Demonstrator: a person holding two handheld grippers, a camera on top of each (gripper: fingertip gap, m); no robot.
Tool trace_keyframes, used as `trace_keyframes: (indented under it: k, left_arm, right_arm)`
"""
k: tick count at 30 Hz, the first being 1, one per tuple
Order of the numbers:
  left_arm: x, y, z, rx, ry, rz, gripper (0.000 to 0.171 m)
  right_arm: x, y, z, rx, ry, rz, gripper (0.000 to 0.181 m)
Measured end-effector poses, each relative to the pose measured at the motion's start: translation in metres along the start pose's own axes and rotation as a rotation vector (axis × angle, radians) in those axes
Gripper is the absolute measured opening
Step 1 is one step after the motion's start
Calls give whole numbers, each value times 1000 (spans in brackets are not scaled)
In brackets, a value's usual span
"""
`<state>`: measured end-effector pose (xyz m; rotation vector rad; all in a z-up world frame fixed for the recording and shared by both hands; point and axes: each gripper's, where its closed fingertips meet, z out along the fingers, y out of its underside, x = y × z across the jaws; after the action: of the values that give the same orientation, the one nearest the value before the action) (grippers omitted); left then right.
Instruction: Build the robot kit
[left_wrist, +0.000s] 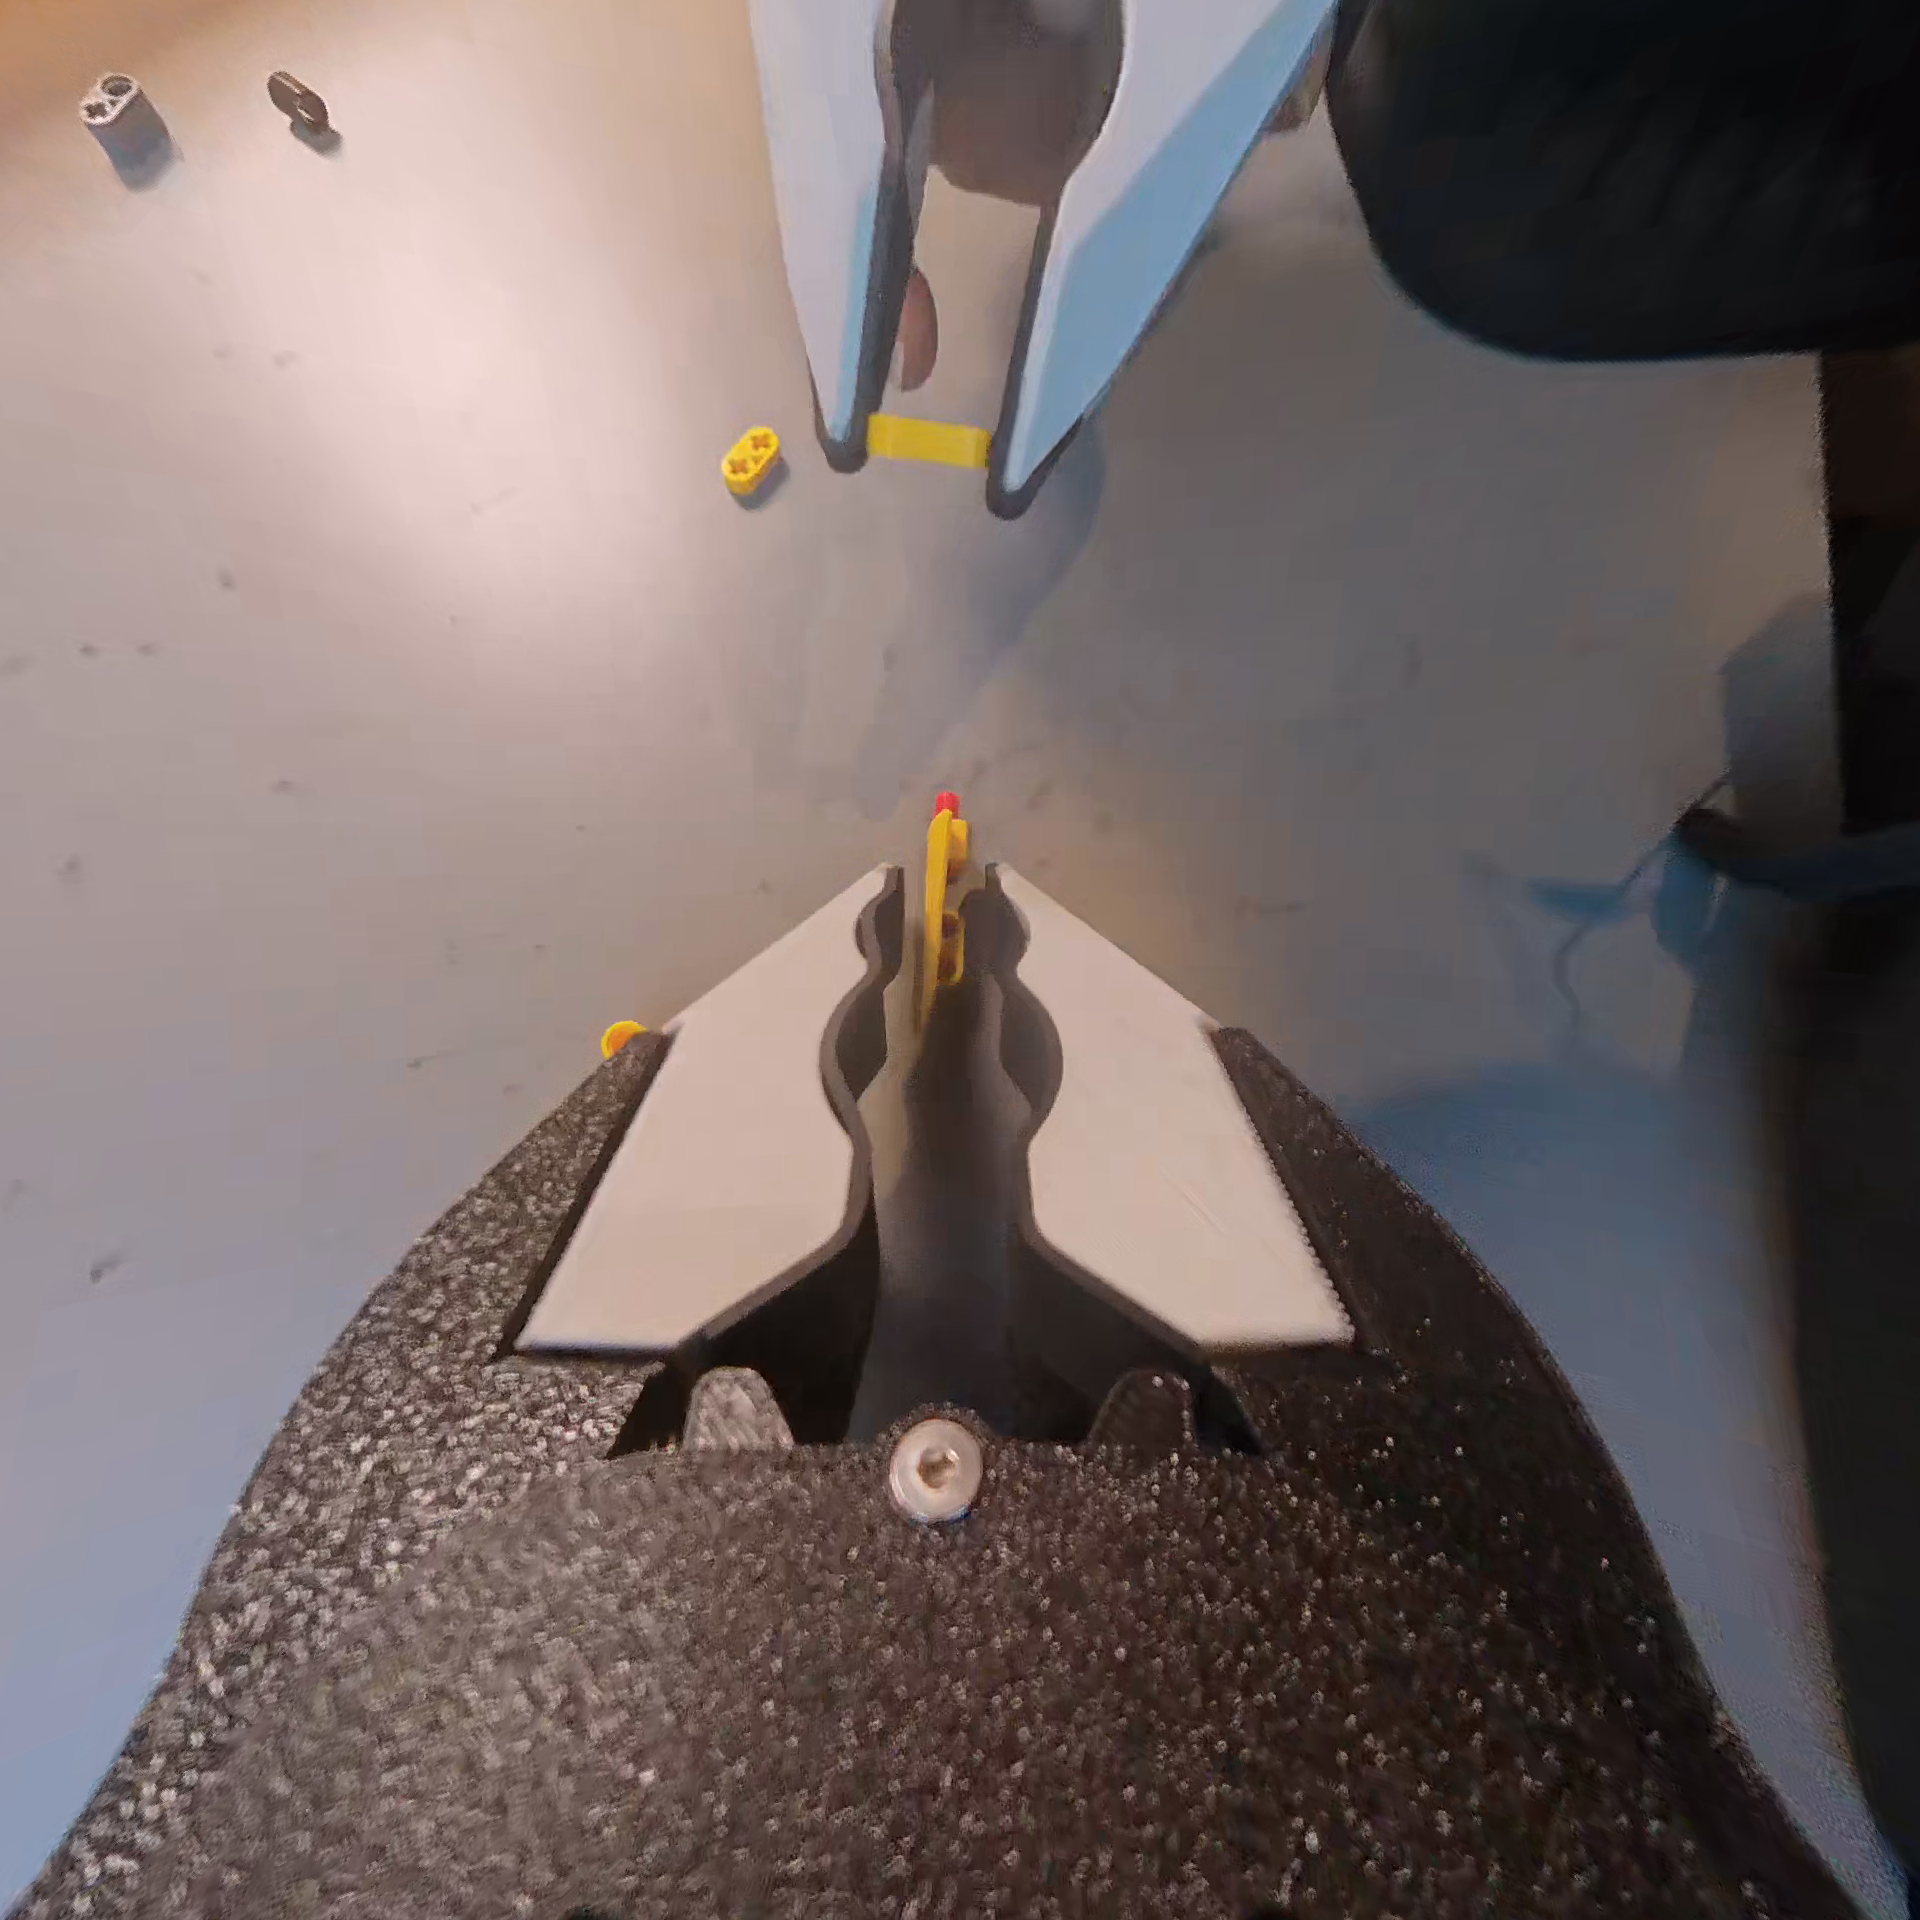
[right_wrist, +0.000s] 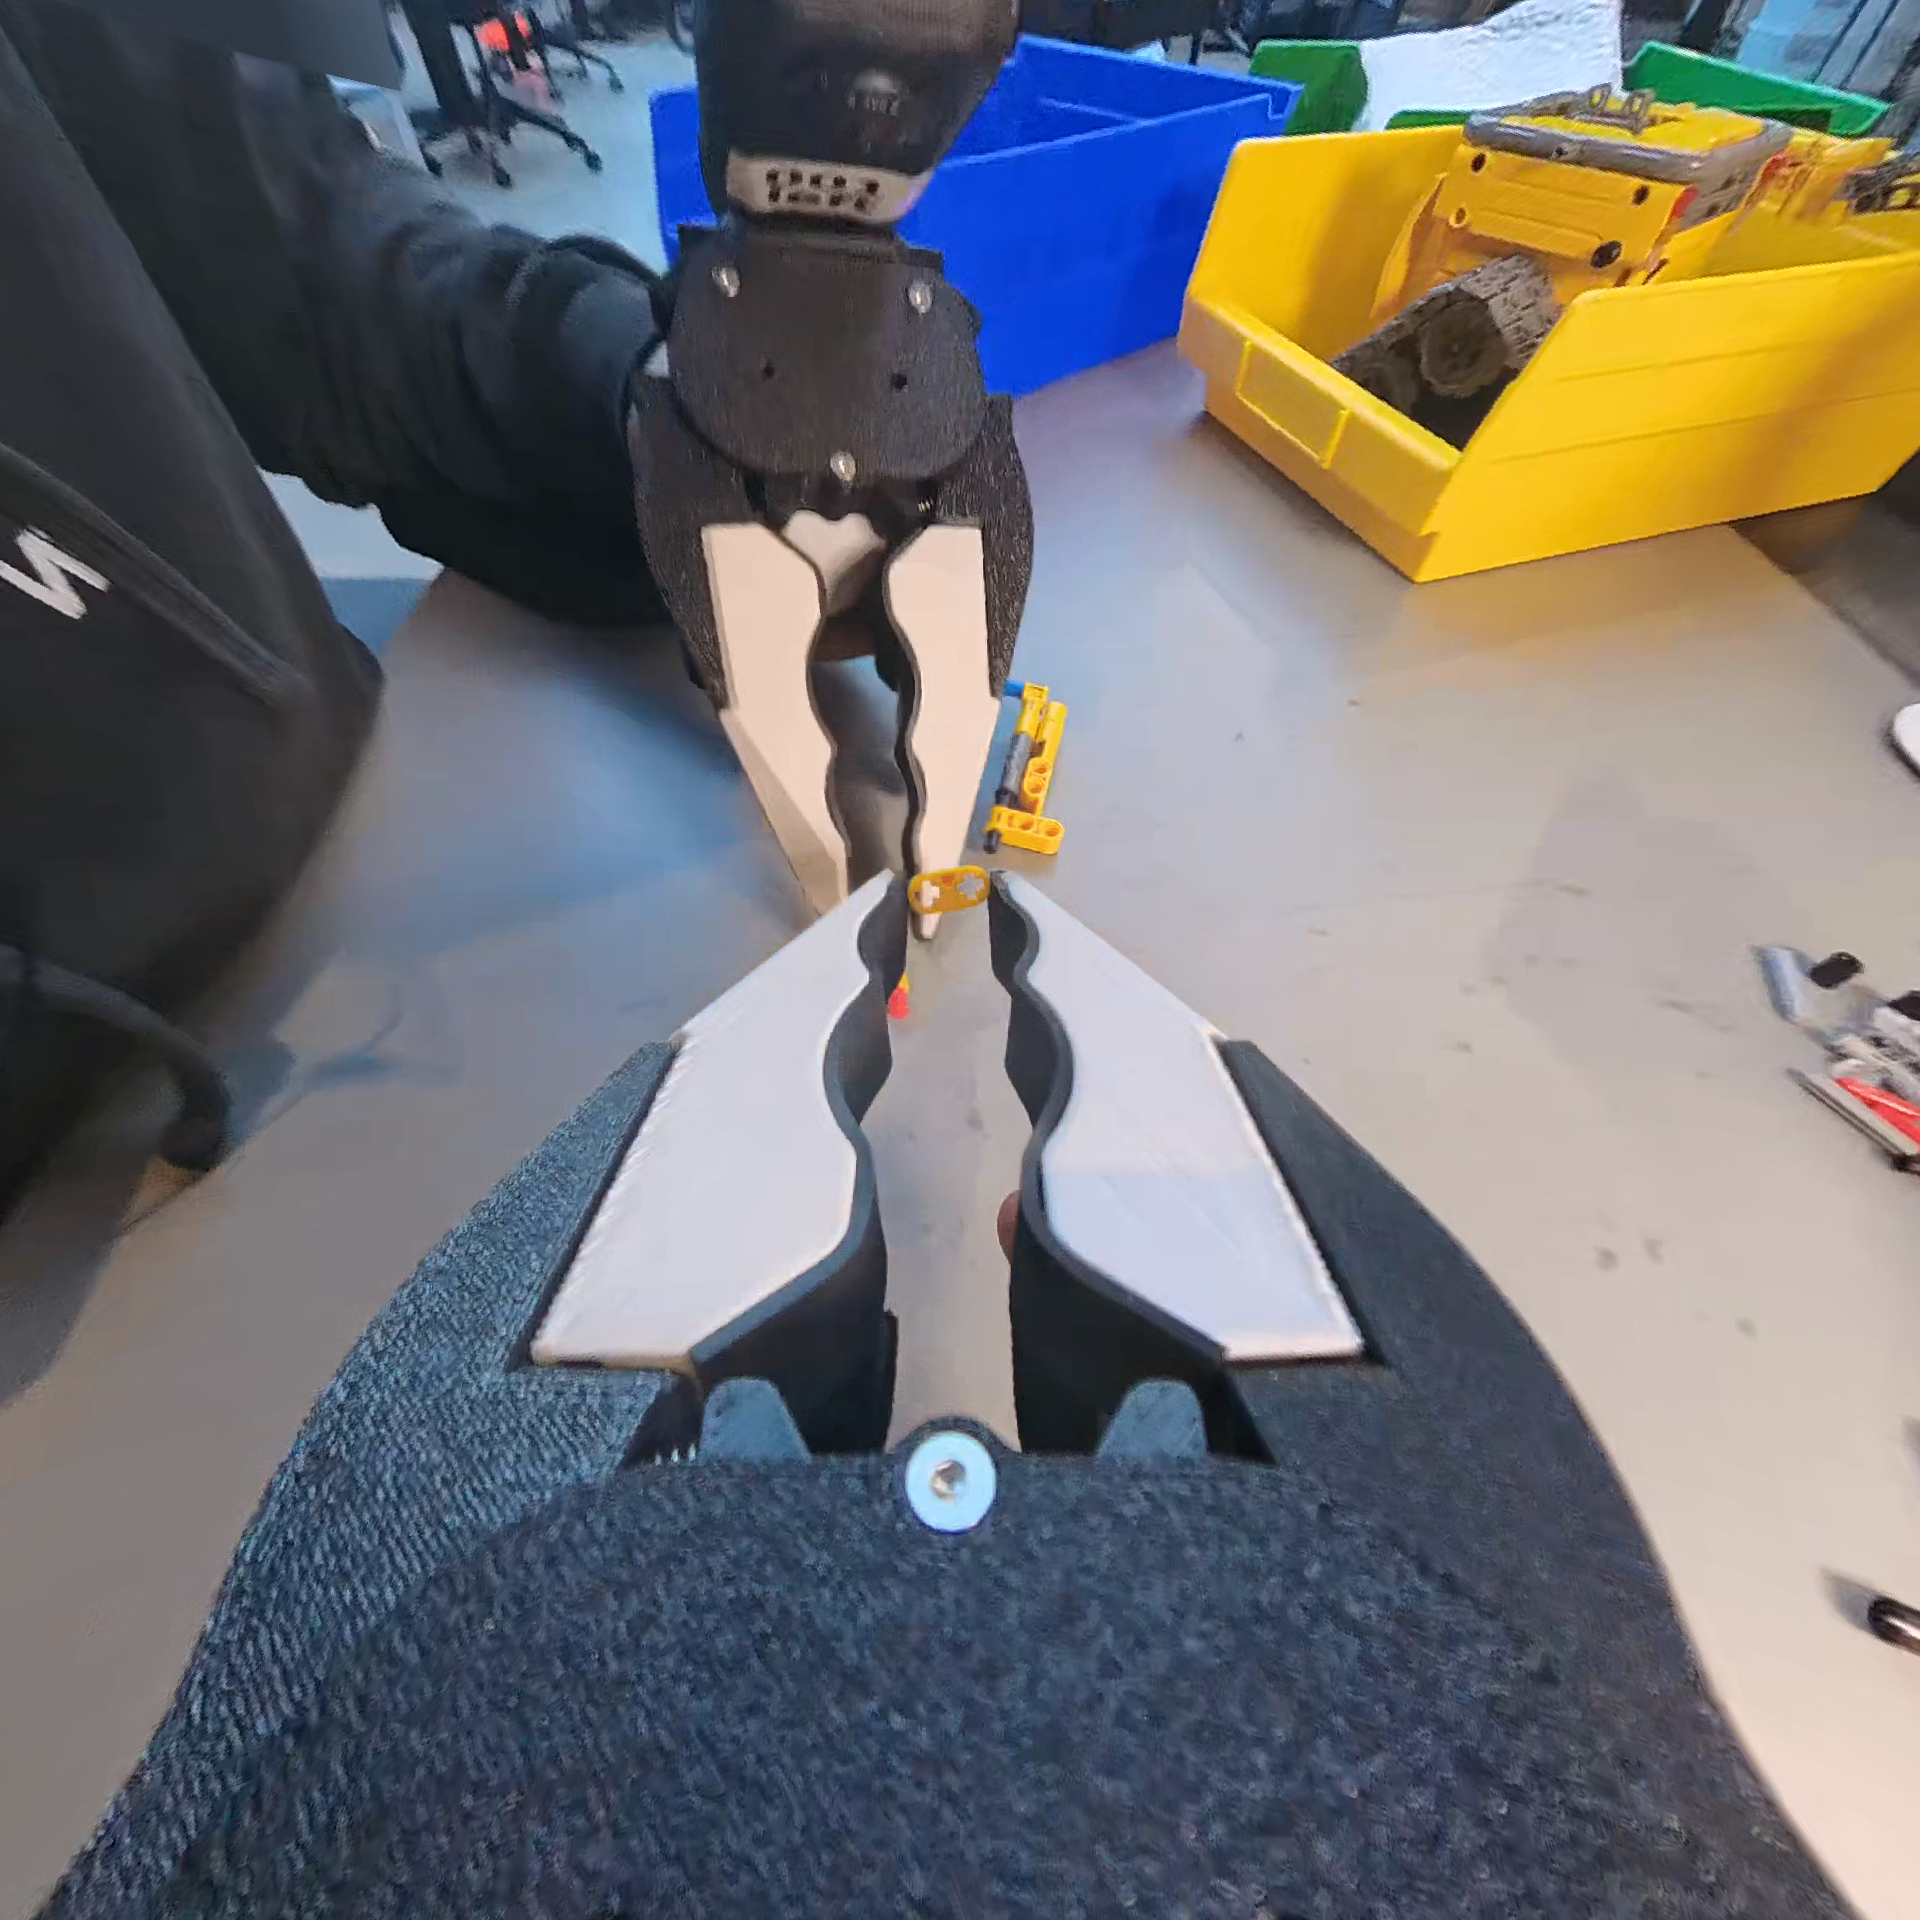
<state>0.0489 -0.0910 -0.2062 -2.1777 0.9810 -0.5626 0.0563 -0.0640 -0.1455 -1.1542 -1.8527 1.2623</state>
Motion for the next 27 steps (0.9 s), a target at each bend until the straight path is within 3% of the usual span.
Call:
trace_keyframes:
  k: [7,12,15,27]
  left_arm:
    - [-6,1,5,-11,-51,59,4]
    - [-3,-45,-27,287,-6,9,3]
    - [-2,-62,-43,403,29,-45,3]
    - [1,-70,-54,481,47,-69,3]
  right_arm:
    - [-6,-5,-3,57,-57,31,15]
    - [-3,-23,-12,158,-50,53,15]
    - [-2,-36,-18,234,-53,66,15]
    - [-9,-39,-6,221,-41,31,15]
